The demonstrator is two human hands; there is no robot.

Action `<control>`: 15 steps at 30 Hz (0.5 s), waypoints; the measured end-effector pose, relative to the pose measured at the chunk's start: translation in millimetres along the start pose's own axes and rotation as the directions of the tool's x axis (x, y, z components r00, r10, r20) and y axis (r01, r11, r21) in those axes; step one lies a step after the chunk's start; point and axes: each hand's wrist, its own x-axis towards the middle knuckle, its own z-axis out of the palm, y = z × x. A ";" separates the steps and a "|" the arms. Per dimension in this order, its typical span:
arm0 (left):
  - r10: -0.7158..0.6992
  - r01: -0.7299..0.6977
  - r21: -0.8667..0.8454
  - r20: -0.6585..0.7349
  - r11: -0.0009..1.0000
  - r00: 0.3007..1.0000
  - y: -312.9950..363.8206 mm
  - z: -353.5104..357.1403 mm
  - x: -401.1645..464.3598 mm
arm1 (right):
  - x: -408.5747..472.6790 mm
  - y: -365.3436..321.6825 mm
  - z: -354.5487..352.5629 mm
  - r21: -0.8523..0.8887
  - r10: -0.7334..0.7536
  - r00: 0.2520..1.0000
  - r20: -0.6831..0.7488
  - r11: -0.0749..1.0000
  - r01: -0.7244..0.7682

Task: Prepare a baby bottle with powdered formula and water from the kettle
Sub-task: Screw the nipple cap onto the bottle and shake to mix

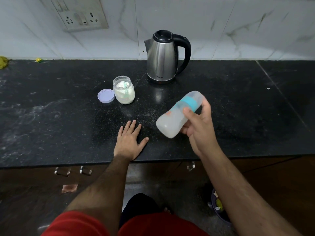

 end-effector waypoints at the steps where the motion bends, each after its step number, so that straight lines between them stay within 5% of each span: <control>1: -0.001 0.001 -0.001 0.000 1.000 1.000 0.1 0.3 -0.1 | 1.9 0.2 -1.2 0.015 -0.006 0.999 -0.037 1.000 0.006; 6: 0.000 0.000 0.006 0.011 1.000 1.000 0.8 -1.8 -0.4 | -5.7 4.6 2.1 -0.077 0.051 0.992 0.115 0.996 -0.042; 12: -0.003 0.003 -0.003 0.002 1.000 1.000 0.5 -0.2 -0.2 | 5.8 0.6 -4.1 0.028 -0.006 0.999 -0.045 1.000 0.007; 15: 0.000 0.000 0.000 0.009 1.000 1.000 1.5 -1.5 -0.2 | 0.9 3.0 -1.2 -0.043 0.051 0.996 0.075 0.998 -0.048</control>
